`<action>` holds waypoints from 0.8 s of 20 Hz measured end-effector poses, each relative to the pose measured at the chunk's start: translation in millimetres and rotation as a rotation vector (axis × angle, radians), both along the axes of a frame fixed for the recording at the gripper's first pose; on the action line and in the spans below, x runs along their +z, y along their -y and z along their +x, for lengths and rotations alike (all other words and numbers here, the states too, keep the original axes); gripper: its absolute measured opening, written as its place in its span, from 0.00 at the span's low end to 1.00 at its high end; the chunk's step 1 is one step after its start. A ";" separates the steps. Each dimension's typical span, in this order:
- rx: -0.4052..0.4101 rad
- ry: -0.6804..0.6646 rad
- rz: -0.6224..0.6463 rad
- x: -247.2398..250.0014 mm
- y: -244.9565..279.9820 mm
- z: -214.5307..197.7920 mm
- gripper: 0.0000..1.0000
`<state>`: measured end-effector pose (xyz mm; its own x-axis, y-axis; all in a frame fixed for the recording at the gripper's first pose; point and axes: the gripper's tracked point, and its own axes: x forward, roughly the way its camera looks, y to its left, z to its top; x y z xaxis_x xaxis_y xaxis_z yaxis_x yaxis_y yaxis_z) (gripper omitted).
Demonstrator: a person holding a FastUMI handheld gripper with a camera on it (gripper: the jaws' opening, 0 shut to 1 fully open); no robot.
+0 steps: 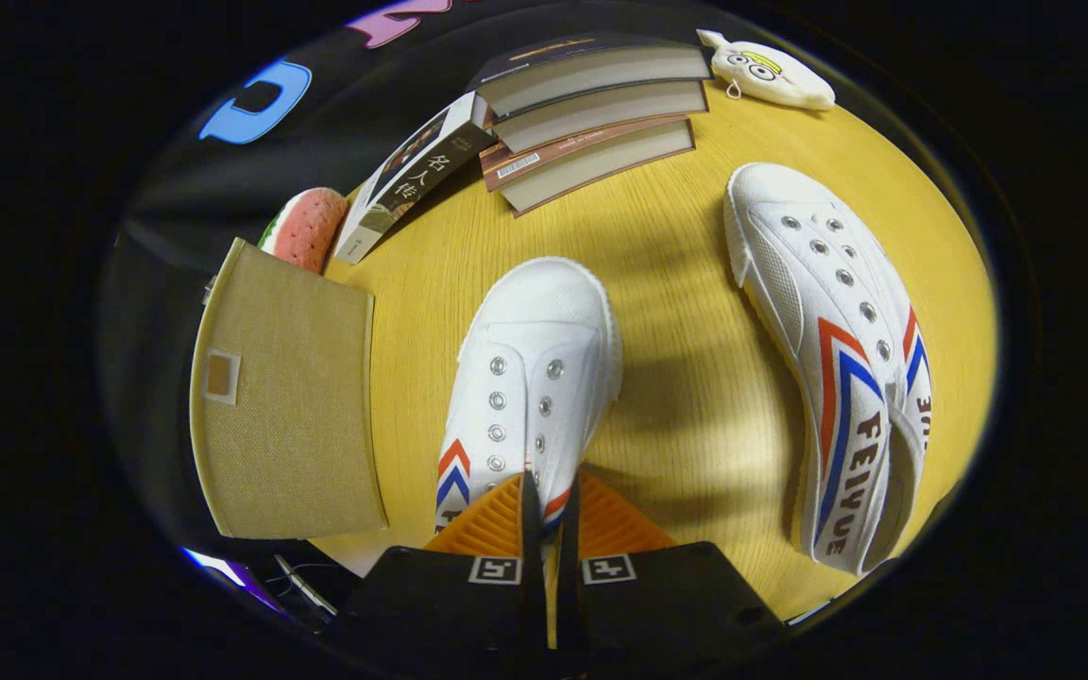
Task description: Open the storage box then place both shoes into the box .Put the left shoe in first, then the right shoe, with the right side of both shoes facing outward in a uniform manner.
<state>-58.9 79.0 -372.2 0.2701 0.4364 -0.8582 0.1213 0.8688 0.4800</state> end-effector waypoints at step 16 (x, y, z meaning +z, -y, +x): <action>-0.064 0.126 0.062 136.8 -8.4 18.6 0.05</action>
<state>-40.3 87.4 -235.4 0.4026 0.4658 -0.7880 0.1108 0.8297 0.5471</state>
